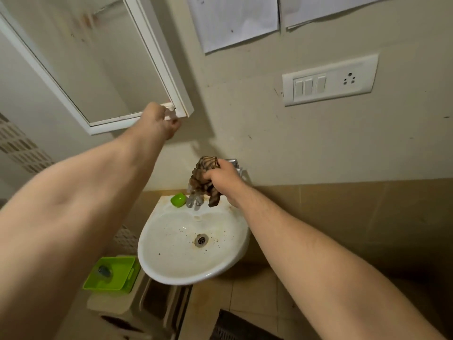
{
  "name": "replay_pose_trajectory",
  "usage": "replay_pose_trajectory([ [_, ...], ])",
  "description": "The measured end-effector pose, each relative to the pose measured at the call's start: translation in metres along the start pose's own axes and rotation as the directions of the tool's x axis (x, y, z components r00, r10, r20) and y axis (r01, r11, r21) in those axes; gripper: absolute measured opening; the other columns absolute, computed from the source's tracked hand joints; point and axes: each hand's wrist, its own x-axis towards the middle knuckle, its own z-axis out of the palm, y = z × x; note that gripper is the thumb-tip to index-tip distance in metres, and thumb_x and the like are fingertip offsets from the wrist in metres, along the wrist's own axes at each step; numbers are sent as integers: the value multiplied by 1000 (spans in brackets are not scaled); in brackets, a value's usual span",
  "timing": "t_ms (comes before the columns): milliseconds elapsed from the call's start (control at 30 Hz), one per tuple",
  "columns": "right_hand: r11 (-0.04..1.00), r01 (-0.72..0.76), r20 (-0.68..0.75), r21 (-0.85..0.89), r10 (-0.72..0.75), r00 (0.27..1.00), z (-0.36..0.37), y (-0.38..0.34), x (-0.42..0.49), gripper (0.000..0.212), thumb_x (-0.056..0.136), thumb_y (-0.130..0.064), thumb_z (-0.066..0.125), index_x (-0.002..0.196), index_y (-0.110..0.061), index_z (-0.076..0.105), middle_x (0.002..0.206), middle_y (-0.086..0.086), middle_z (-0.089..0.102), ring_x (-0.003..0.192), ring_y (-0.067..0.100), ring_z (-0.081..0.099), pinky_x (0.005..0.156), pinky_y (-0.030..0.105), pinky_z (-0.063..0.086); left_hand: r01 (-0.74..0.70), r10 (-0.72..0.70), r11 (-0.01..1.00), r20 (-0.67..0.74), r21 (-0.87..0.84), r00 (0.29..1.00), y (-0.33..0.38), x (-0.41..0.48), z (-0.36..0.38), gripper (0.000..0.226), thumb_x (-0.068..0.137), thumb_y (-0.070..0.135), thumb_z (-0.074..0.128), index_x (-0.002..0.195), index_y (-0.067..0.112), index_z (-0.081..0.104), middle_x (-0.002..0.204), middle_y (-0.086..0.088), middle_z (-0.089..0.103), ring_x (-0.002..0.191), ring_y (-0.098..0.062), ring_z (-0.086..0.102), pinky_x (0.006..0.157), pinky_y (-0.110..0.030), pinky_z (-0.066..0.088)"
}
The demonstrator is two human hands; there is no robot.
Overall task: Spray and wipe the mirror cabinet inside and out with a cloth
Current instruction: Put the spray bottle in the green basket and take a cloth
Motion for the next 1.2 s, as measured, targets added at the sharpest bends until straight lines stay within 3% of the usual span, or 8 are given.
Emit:
replay_pose_trajectory([
  [267,997,-54,-29,-52,52,998,-17,-4,3,42,88,-1,59,129,-8,60,119,15,68,106,36,68,60,36,56,-23,23,999,-2,33,1000,21,-20,10,33,105,5,37,81,4,59,89,-2,68,59,-19,65,82,-39,62],
  [400,997,-48,-27,-63,46,999,-11,-13,2,32,86,0,60,116,-11,64,108,12,70,94,31,69,57,35,57,-15,16,1000,69,-18,997,23,-20,8,30,107,10,34,86,8,56,109,5,75,101,-12,73,99,-33,55],
  [600,995,-6,-31,-96,3,1000,1,-22,-3,36,86,-2,61,122,-8,64,117,15,70,107,34,67,91,50,60,-99,105,993,-90,71,990,14,-22,-3,19,101,8,49,83,6,54,86,-9,56,71,-20,58,58,-27,58],
  [733,997,26,-9,-73,-27,1000,14,-37,-15,26,81,4,61,100,-13,66,95,12,70,80,31,66,62,39,57,-158,178,981,-201,109,963,14,-26,-31,18,97,13,51,104,13,67,87,-4,59,64,-16,53,56,-25,53],
  [933,988,110,107,-111,-98,989,58,-70,-43,29,77,7,56,100,-8,66,86,19,74,63,29,65,53,36,53,-262,229,962,-314,-69,921,24,-42,-104,23,105,12,47,122,-2,52,84,-7,48,72,-21,54,49,-19,41],
  [1000,983,143,149,-117,-125,981,76,-79,-53,29,76,4,56,99,-11,66,80,18,77,60,28,64,50,40,54,-255,212,958,-269,-135,940,36,-44,-136,40,109,9,42,143,-12,45,94,-28,49,102,-36,62,42,-12,36],
  [1067,981,175,171,-79,-159,972,92,-87,-61,26,76,0,58,95,-17,65,67,6,75,54,22,64,47,42,56,-328,248,928,-366,-175,897,44,-55,-169,39,106,11,40,140,-5,51,122,-23,57,106,-34,62,54,-18,46],
  [1200,982,184,164,44,-189,968,125,-101,-71,24,87,-10,65,108,-20,60,73,6,74,48,15,65,52,42,60,-381,228,892,-483,-245,845,74,-78,-209,42,96,23,42,134,15,60,123,-4,57,99,-29,59,82,-40,58],
])
